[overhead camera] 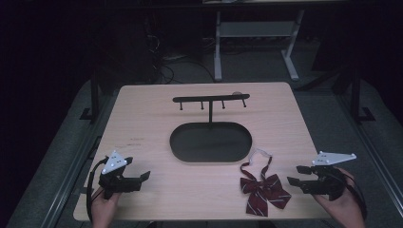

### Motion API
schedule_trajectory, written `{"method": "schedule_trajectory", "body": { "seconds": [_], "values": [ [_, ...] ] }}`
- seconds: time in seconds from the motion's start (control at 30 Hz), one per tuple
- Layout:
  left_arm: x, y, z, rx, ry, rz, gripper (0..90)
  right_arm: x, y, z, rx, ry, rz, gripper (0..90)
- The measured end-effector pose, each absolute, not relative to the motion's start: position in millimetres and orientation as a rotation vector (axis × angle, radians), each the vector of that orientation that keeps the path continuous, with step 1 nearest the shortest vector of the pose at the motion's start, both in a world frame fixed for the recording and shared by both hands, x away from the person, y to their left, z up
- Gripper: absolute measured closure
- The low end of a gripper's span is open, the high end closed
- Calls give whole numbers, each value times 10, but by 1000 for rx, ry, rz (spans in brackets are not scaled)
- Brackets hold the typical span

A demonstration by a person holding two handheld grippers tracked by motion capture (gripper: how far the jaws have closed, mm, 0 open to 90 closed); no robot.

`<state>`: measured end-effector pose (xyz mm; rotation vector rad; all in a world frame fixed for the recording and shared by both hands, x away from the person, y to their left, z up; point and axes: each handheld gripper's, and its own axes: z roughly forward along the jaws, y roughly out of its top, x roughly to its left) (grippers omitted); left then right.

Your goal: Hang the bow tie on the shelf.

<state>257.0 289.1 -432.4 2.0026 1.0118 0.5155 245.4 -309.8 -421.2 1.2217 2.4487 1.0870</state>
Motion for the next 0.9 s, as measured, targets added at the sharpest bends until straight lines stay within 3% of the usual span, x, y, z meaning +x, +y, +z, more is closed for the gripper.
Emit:
{"method": "schedule_trajectory", "body": {
  "seconds": [0.37,0.9],
  "values": [
    [2562,2905,-4314,2007,989,525,131,2677,-2898,-4076,1160,2512,1024,399],
    [2560,2873,-4316,2002,976,521,131,3134,-2626,-3989,1117,2611,906,498]
  ]
}}
